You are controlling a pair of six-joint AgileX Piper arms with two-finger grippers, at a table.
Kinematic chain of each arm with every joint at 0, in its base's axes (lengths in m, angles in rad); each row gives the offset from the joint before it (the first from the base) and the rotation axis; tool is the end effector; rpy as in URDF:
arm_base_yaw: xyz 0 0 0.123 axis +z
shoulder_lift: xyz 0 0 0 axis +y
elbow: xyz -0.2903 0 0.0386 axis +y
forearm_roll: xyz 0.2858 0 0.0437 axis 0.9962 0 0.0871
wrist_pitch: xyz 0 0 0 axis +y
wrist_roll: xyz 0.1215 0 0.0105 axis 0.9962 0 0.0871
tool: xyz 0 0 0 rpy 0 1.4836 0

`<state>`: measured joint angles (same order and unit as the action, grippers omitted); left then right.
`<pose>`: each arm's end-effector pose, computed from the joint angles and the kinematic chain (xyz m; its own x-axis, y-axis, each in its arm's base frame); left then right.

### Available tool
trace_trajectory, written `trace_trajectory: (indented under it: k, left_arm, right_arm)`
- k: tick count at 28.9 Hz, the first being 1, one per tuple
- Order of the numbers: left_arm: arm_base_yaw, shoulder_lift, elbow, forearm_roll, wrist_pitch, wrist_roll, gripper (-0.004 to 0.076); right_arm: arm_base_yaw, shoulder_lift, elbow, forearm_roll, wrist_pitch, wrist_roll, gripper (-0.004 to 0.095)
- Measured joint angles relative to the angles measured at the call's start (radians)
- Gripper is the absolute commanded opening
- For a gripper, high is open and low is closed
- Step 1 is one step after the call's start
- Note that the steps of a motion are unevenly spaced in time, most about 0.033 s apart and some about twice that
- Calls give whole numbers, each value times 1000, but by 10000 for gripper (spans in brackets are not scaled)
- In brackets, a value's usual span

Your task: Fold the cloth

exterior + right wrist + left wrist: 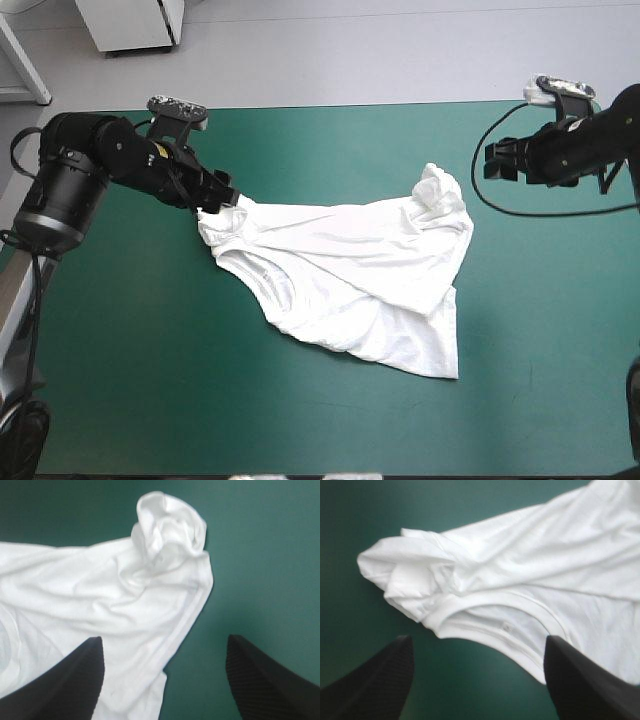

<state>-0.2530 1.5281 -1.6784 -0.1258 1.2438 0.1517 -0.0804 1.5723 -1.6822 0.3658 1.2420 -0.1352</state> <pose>0.3518 -0.1059 0.3985 -0.7773 0.3147 -0.5448 0.3990 0.9161 -0.0401 0.3800 0.0108 0.3900 -0.8499 0.0570 -0.5239 -0.1104 0.9528 0.2827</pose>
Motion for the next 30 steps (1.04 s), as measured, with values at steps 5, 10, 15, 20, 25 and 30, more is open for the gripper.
trace_trajectory:
  k: [5, 10, 15, 20, 25, 30]
  left_arm:
    - [-18, -61, 182, 56, 2, -19, 531]
    - [10, -43, 312, 102, -30, -46, 531]
    - [26, 59, 329, 90, -71, -47, 531]
    - [27, 186, 329, 42, -124, -47, 530]
    - [27, 283, 329, 32, -199, -48, 530]
    - [27, 345, 297, 35, -226, -71, 528]
  right_arm:
    - [123, -233, 226, -94, 3, 6, 648]
    - [254, -462, 397, -147, 5, 66, 648]
    - [280, -600, 514, -184, 5, 85, 648]
    - [280, -631, 570, -218, 5, 82, 648]
    - [280, -625, 594, -225, 5, 77, 648]
    - [280, -617, 613, -222, 5, 64, 633]
